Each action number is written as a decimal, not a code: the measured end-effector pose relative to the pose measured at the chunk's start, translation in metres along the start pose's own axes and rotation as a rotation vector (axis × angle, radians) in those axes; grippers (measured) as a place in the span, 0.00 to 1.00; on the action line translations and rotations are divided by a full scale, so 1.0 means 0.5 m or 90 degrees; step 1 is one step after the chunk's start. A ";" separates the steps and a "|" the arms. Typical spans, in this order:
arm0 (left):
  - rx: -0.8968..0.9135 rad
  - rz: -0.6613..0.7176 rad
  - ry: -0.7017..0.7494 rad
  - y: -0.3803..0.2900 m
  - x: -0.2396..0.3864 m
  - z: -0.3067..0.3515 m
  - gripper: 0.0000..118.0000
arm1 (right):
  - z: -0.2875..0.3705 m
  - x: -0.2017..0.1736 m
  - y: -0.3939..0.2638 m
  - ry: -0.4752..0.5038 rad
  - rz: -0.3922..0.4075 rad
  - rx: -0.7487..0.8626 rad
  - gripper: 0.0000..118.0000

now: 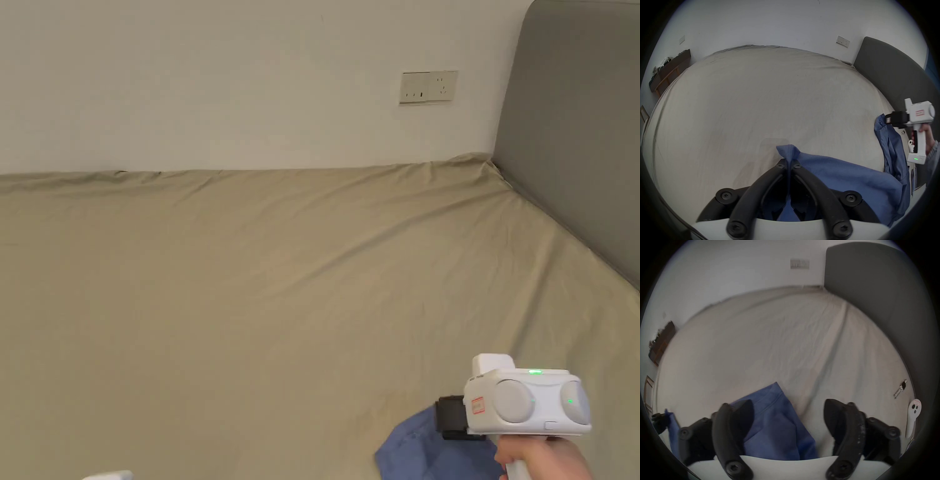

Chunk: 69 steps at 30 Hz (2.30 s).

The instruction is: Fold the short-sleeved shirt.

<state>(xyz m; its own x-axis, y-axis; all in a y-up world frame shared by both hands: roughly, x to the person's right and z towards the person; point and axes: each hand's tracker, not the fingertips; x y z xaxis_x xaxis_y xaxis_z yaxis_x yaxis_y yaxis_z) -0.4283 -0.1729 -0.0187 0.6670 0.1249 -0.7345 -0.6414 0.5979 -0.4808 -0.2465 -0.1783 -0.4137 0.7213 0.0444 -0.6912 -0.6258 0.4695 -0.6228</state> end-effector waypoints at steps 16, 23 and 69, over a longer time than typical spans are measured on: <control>0.158 0.041 -0.013 0.015 -0.026 0.217 0.01 | 0.325 0.064 -0.128 0.096 -0.047 0.372 0.04; 0.333 0.086 -0.003 -0.061 -0.058 0.506 0.01 | 0.632 0.135 -0.336 0.136 -0.100 0.546 0.04; 0.454 0.167 -0.023 0.152 -0.155 0.489 0.01 | 0.558 0.178 -0.098 0.081 -0.100 0.574 0.04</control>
<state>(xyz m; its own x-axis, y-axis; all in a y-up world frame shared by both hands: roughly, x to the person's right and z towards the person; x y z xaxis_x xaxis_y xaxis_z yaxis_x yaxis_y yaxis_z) -0.4361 0.0566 0.1189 0.5461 0.3513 -0.7605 -0.3885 0.9105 0.1415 -0.0689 0.0487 -0.3422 0.7072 -0.1503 -0.6909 -0.0169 0.9733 -0.2290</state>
